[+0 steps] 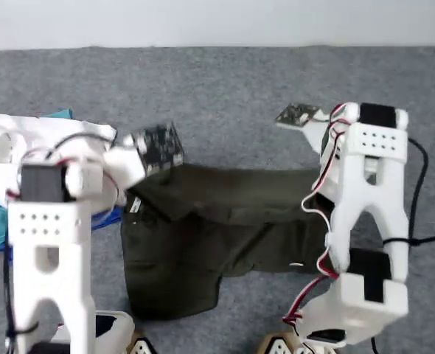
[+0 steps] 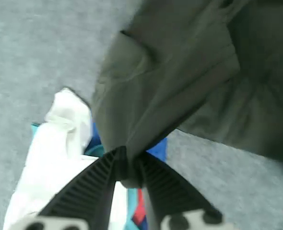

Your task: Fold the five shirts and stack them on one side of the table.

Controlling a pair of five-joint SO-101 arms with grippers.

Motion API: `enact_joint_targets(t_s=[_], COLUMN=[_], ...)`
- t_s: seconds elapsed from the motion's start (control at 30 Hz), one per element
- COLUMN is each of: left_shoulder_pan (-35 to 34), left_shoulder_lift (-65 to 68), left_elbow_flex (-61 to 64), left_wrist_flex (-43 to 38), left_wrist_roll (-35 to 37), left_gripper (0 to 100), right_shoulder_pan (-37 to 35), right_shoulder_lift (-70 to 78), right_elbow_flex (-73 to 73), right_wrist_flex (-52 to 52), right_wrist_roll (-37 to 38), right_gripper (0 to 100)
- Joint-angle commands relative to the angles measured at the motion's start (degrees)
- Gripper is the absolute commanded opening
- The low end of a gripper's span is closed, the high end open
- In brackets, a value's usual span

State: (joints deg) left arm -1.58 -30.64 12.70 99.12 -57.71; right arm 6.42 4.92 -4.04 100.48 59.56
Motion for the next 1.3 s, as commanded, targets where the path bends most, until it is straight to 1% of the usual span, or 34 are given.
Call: enact_joint_targets(t_s=[0.0,0.23,0.5,0.6,0.77,0.97,1.1,1.27], left_shoulder_pan=[-0.35,-0.44,-0.35,-0.35,-0.35,-0.35,-0.18,0.09], left_shoulder_lift=[-9.76,-22.86,-32.26,-36.04,-40.44,-41.23,-41.23,-41.23], left_elbow_flex=[9.10,26.15,35.21,37.76,38.46,37.05,35.12,35.12], left_wrist_flex=[1.49,1.41,1.41,1.49,1.49,1.49,1.58,1.58], left_wrist_roll=[-2.99,-6.33,-7.03,-8.97,-9.23,-9.14,-9.14,-9.14], left_gripper=[1,1,1,1,1,1,1,1], right_shoulder_pan=[1.27,5.76,5.93,6.55,6.81,6.99,8.57,8.57], right_shoulder_lift=[-6.55,-10.86,-13.58,-13.76,-13.76,-13.76,-13.67,-13.41], right_elbow_flex=[4.40,13.10,18.37,19.96,22.59,22.77,22.77,22.59], right_wrist_flex=[2.15,-0.48,-0.57,-0.48,-0.40,-0.66,-3.47,-3.91], right_wrist_roll=[2.20,5.80,6.24,6.51,9.41,9.49,9.49,9.49], right_gripper=[0.9,0.9,0.9,0.9,0.9,0.9,0.9,0.9])
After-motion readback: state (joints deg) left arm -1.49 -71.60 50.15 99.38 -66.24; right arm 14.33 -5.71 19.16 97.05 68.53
